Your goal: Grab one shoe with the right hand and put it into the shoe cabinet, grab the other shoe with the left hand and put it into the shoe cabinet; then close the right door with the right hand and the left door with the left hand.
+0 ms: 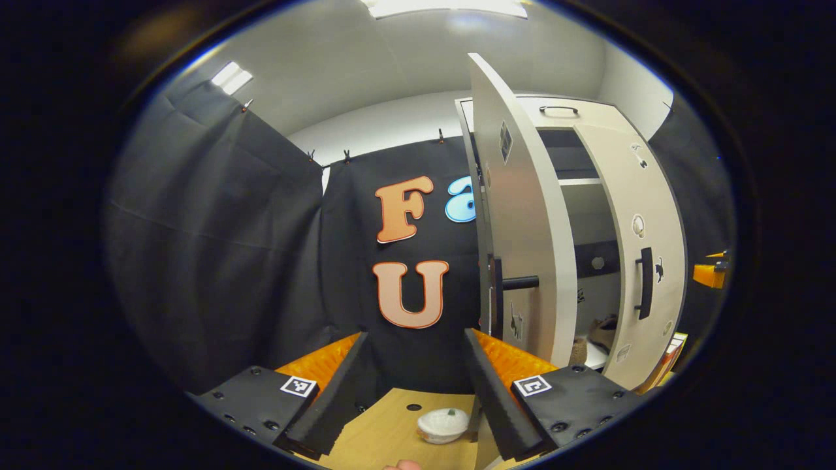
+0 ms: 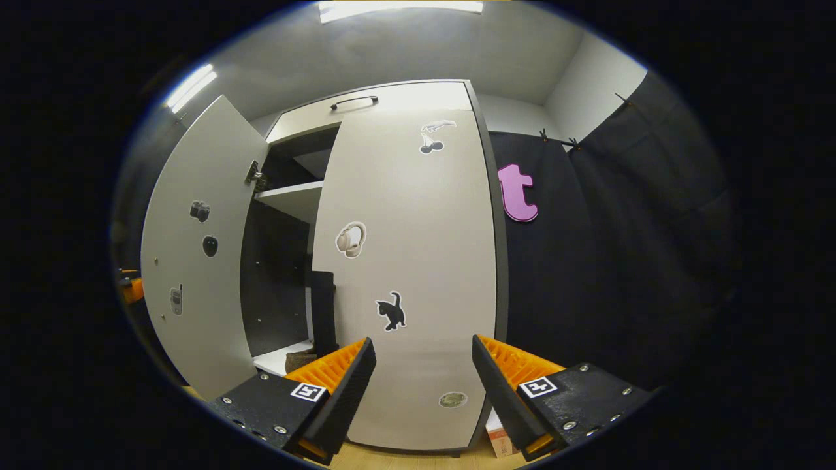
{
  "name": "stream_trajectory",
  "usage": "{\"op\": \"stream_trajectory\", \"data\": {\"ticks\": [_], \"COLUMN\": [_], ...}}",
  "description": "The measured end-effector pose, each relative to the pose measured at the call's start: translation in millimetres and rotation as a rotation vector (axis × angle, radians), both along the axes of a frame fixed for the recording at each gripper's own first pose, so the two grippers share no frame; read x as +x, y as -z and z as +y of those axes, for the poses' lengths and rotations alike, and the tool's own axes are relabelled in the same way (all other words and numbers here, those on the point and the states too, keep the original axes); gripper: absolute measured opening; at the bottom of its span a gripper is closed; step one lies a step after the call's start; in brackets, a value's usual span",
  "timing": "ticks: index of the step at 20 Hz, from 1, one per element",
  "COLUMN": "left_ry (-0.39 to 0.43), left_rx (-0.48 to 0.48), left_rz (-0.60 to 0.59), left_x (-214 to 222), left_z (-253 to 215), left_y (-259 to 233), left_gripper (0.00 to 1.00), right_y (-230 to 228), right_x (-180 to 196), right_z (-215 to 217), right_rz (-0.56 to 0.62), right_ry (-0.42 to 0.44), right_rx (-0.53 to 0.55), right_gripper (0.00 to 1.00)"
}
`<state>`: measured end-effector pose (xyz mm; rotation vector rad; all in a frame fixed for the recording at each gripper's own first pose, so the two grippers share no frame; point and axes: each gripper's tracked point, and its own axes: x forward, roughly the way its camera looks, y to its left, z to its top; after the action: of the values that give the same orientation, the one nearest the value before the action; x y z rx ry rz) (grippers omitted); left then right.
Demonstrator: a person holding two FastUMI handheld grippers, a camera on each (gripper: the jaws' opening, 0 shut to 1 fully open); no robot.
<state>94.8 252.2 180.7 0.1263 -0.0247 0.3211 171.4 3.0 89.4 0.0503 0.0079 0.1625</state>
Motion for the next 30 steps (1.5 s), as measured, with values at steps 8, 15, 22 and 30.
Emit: {"op": "stream_trajectory", "data": {"ticks": [8,15,22,30], "left_ry": [0.132,0.265,0.368,0.403], "left_rx": [-0.050,-0.071,-0.132,-0.110], "left_rz": [0.022,0.040,0.045,0.037], "left_x": [18,51,79,117], "left_z": [-65,-128,-170,-190], "left_y": [7,25,36,40], "left_gripper": [0.96,0.94,0.96,0.95], "right_y": [2,1,8,5], "right_x": [-7,-12,-17,-23], "right_z": [-16,-22,-40,-44], "right_rz": [0.004,0.014,0.029,0.023], "right_ry": [0.025,0.036,0.081,0.093], "right_rx": [0.011,0.009,-0.017,-0.032], "right_gripper": [0.92,0.92,0.92,0.92]}}
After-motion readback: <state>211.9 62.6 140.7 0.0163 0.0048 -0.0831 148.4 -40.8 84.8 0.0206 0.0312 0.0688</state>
